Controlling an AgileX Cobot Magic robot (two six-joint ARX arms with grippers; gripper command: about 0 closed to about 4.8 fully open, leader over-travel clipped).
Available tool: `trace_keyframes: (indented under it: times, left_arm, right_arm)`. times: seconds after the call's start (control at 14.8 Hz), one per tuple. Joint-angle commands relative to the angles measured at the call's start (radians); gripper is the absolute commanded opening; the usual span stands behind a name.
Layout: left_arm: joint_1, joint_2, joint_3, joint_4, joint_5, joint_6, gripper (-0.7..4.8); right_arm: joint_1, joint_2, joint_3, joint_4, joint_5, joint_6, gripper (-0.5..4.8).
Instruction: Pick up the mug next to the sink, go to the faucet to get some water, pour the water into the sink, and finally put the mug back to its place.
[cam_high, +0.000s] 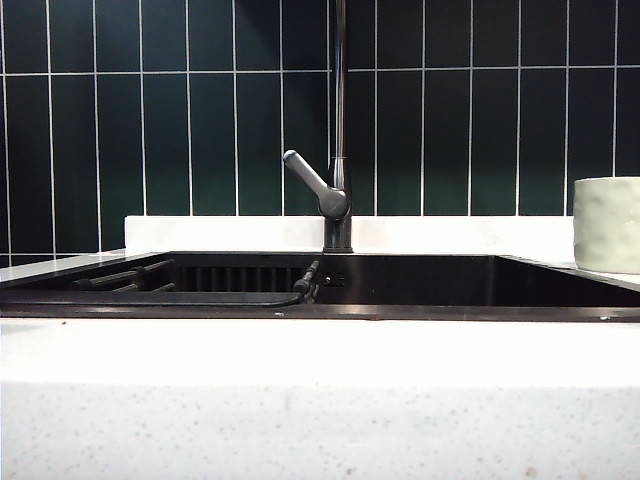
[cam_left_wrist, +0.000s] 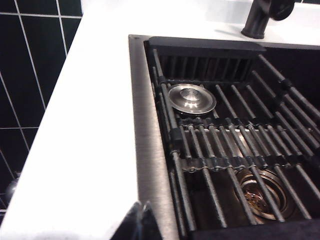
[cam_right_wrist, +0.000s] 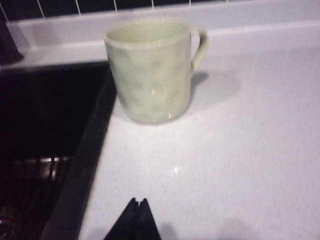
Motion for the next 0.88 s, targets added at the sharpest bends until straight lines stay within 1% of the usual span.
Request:
trace_keyframes:
  times: [0.07, 0.2, 0.34, 0.61, 0.88]
  left_arm:
    - [-0.001, 0.001, -0.001, 0.065, 0.045, 0.002, -0.05]
    - [-0.001, 0.001, 0.000, 0.068, 0.058, -0.006, -0.05]
    - [-0.001, 0.001, 0.000, 0.072, 0.058, -0.004, -0.05]
    - [-0.002, 0.001, 0.016, 0.118, 0.056, -0.004, -0.05]
    - [-0.002, 0.001, 0.034, 0.216, 0.048, -0.001, -0.05]
  right_arm:
    - [0.000, -0.006, -0.004, 0.024, -0.092, -0.093, -0.06]
    - [0.000, -0.026, -0.004, 0.014, -0.118, -0.117, -0.06]
    - [0.000, -0.061, -0.004, -0.007, -0.113, -0.117, -0.06]
    - [0.000, -0.057, -0.002, -0.010, -0.110, -0.121, -0.06]
    - [0.000, -0.057, -0.002, -0.014, -0.136, -0.108, -0.05]
